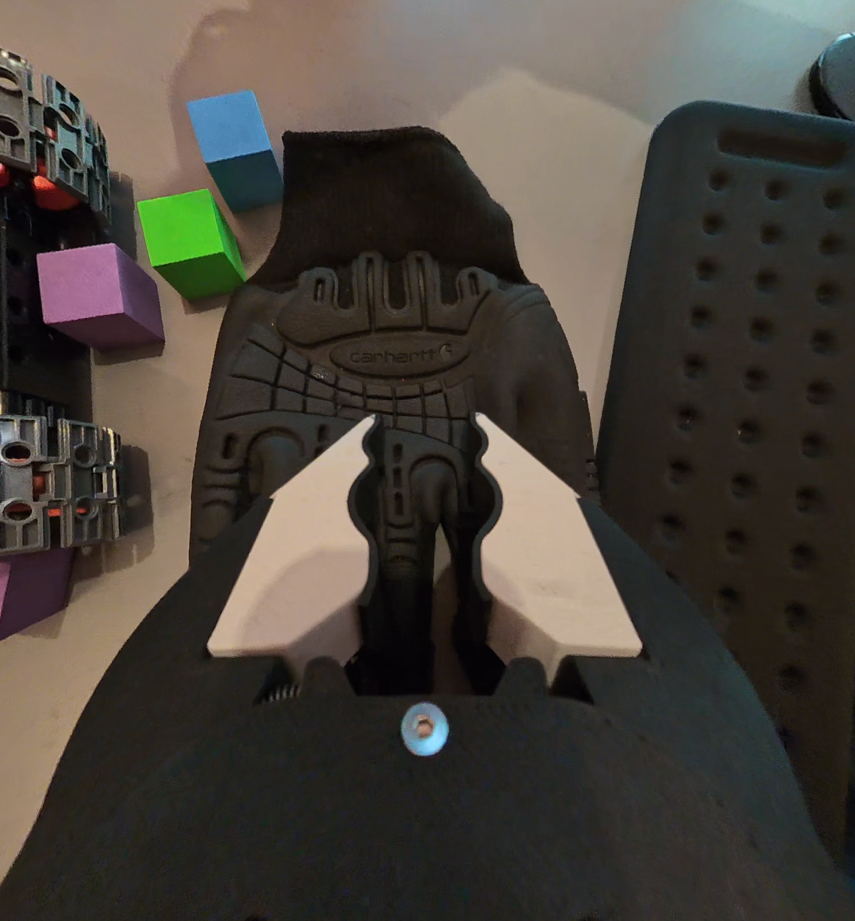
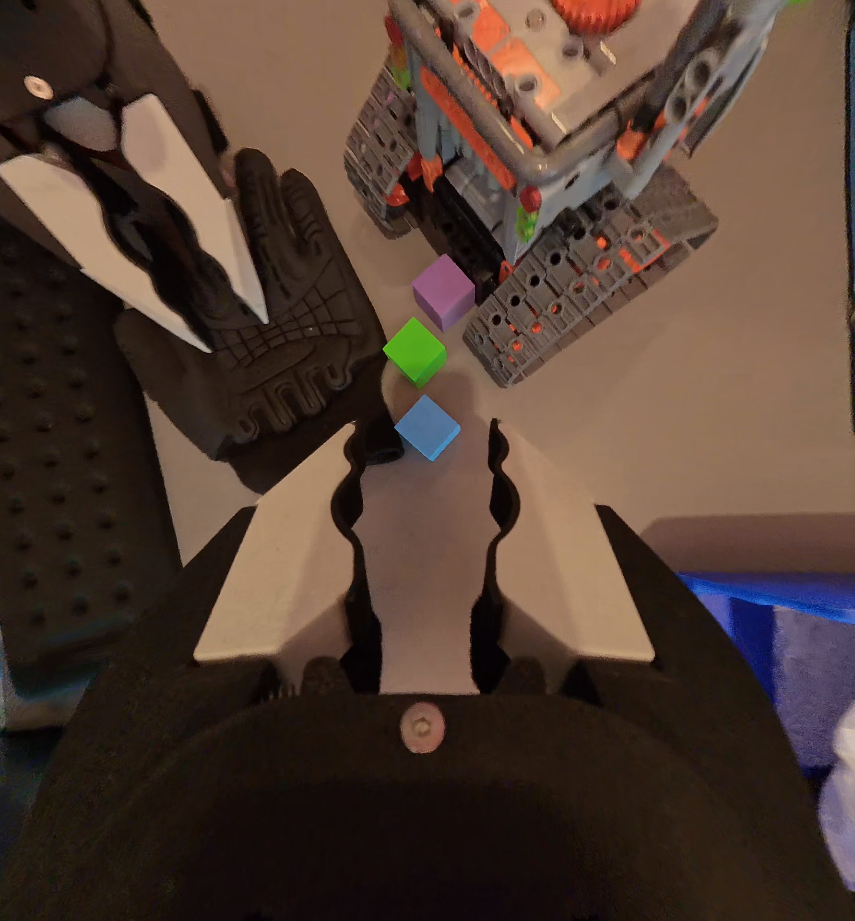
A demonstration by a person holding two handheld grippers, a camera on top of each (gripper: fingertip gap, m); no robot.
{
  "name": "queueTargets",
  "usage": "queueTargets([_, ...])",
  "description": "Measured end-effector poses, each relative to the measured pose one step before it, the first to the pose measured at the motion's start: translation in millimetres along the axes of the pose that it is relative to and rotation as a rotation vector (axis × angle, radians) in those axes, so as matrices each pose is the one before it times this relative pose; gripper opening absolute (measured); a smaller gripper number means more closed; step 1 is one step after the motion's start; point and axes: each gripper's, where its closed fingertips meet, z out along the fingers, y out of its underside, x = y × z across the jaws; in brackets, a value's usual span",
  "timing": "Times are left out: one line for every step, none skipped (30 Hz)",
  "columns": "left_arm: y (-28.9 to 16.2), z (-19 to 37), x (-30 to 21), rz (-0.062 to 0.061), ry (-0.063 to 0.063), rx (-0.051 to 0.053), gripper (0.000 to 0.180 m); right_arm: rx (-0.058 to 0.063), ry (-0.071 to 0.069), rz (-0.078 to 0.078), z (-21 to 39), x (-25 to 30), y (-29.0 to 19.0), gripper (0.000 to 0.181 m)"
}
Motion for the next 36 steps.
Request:
queueTargets([1.96, -1.26, 1.06, 0.0054, 0.0098, 0.0006, 0.031, -0.0075, 0.0119, 0.026, 6.84, -0.2, 4.11, 0.049])
queueTargets([1.31, -1.67, 1.85, 0.0038, 0.0149, 0.0039, 0.028, -0.0077, 0.0068, 0.0288, 7.1, -1.11, 4.07, 0.05])
queueTargets([1.62, -1.54, 1.05, 0.0018, 0.0095, 0.0033, 0.026, -0.0062, 0.0095, 0.0286, 6.91, -0.97, 3.79, 0.051])
queueTargets([1.43, -1.01, 0.85, -0.0027, 0.009, 0.0047, 0.025, -0.0067, 0.0239, 0.0309, 6.28, 1.44, 3.87, 0.051])
queueTargets([1.1, -0.78, 1.35, -0.0024, 0.01, 0.0065, 0.024, -0.0086, 0.0324, 0.0351, 5.62, 3.36, 4.29, 0.049])
queueTargets([1.15, -0.63, 0.96, -0.0017, 0.0077, 0.0048, 0.024, 0.0007, 0.0033, 0.0308, 5.26, -1.24, 2.86, 0.05])
queueTargets([0.56, -0.29, 0.78, -0.0045, 0.007, 0.0043, 0.024, 0.0115, -0.0086, 0.0225, 4.52, -3.37, 1.07, 0.05])
queueTargets([-0.23, 0.14, 0.81, -0.0002, 0.0048, 0.0042, 0.024, 0.0066, 0.0168, 0.0238, 3.7, 1.19, 1.74, 0.049])
queueTargets([-0.06, 0.42, 0.55, 0.0071, -0.0005, -0.0002, 0.024, 0.0008, 0.0147, 0.0276, 3.31, 1.39, 2.14, 0.049])
queueTargets([-0.14, 0.47, 0.41, 0.0074, -0.002, -0.002, 0.024, 0.0026, -0.0102, 0.0212, 3.2, -2.47, 1.31, 0.048])
queueTargets([-0.33, 0.41, 0.52, 0.0047, 0.0008, -0.0021, 0.024, 0.0001, 0.0013, 0.0103, 2.99, -1.07, 1.35, 0.044])
queueTargets([-0.18, 0.37, 0.42, 0.0063, 0.002, -0.002, 0.024, -0.0067, 0.0239, 0.0048, 2.24, 2.56, 2.09, 0.04])
queueTargets([-0.22, 0.16, 0.19, 0.0057, 0.0032, -0.0014, 0.024, -0.0063, 0.019, -0.0005, 1.54, 2.24, 2.01, 0.033])
queueTargets([-0.33, 0.16, -0.04, 0.006, 0.0041, -0.0007, 0.023, 0.009, 0.013, -0.0037, 0.08, 1.59, -0.31, 0.029])
queueTargets([-0.47, 0.25, 0.23, 0.0106, 0.0036, 0.0021, 0.023, 0.0284, 0.0084, 0.0031, -1.76, 1.47, -3.46, 0.029])
queueTargets([-0.25, 0.3, 0.1, 0.0083, 0.0035, 0.0041, 0.023, 0.0372, -0.0071, 0.0086, -3.72, -0.29, -5.23, 0.029])
queueTargets([-0.31, 0.17, -0.1, 0.0, 0.0059, 0.0087, 0.023, 0.0373, -0.0107, 0.0038, -5.8, -0.72, -6.04, 0.029])
queueTargets([-0.26, -0.19, 0.04, -0.003, 0.0089, 0.0121, 0.023, 0.0313, -0.0035, -0.005, -8.02, 0.25, -6.6, 0.029])
queueTargets([-0.32, -0.28, 0.38, -0.0031, 0.0104, 0.0139, 0.023, 0.0286, -0.008, -0.0183, -10.59, -0.65, -8.22, 0.029])
queueTargets([-0.11, -0.08, 0.22, 0.0023, 0.0077, 0.0133, 0.022, 0.0312, -0.0115, -0.0273, -13.11, -1.1, -11.15, 0.029])
queueTargets([-0.4, -0.13, 0.28, 0.0118, 0.0035, 0.0134, 0.022, 0.0324, -0.0002, -0.0308, -15.33, 1.3, -14.28, 0.029])
queueTargets([-0.16, 0.22, 0.9, 0.0127, 0.0059, 0.0097, 0.02, 0.0299, 0.0041, -0.0414, -16.54, 2.49, -16.79, 0.029])
queueTargets([-0.18, 0.45, 0.23, 0.0071, 0.0018, 0.0073, 0.02, 0.0249, -0.0051, -0.0543, -16.78, 1.39, -18.4, 0.029])
queueTargets([-0.4, -0.04, -0.08, 0.008, 0.0005, 0.0086, 0.019, 0.0175, -0.0145, -0.0573, -15.81, 0.73, -19.4, 0.029])
queueTargets([-0.11, -0.15, -0.22, 0.002, 0.0026, 0.0075, 0.019, 0.0136, -0.0149, -0.0586, -14.32, 2.07, -20.1, 0.029])
queueTargets([0.0, -0.21, -0.02, -0.0044, 0.0067, 0.0065, 0.019, 0.0145, -0.0191, -0.0611, -12.44, 2.64, -20.6, 0.029])
queueTargets([-0.22, -0.17, -0.12, -0.0036, 0.0069, 0.0066, 0.019, 0.0112, -0.0349, -0.0584, -9.84, 1.48, -19.73, 0.029])
queueTargets([0.0, -0.19, -0.32, -0.0014, 0.0057, 0.0042, 0.019, -0.0007, -0.0376, -0.0523, -7.18, 2.34, -17.18, 0.029])
queueTargets([0.03, 0.13, -0.18, -0.0032, 0.0057, 0.0018, 0.019, -0.0137, -0.0257, -0.0415, -4.98, 5.44, -13.9, 0.029])
queueTargets([-0.24, -0.09, -0.14, 0.0017, 0.0025, 0.0014, 0.019, -0.0285, -0.0225, -0.0283, -2.8, 6.59, -10.39, 0.029])
queueTargets([0.1, -0.02, -0.03, 0.0107, -0.0016, -0.0003, 0.019, -0.0391, -0.0208, -0.0248, -1.23, 6.28, -7.6, 0.029])
queueTargets([0.03, 0.05, 0.18, 0.0185, -0.0045, -0.0009, 0.019, -0.0366, -0.0136, -0.0283, 0.14, 6.7, -6.59, 0.029])
queueTargets([-0.25, -0.15, 0.35, 0.0254, -0.007, -0.0007, 0.019, -0.0274, -0.02, -0.0253, 1.21, 5.67, -5.71, 0.029])
queueTargets([-0.37, -0.16, 0.21, 0.0221, -0.0076, -0.0024, 0.019, -0.018, -0.033, -0.0188, 2.37, 3.98, -4.97, 0.029])
queueTargets([-0.3, -0.01, 0.29, 0.0081, -0.0024, -0.0028, 0.018, -0.0128, -0.0305, -0.0132, 3.32, 4.33, -3.77, 0.029])
queueTargets([0.0, -0.07, -0.04, 0.0015, -0.0002, -0.0007, 0.019, -0.0187, -0.0273, -0.0091, 4.19, 4.29, -1.59, 0.029])
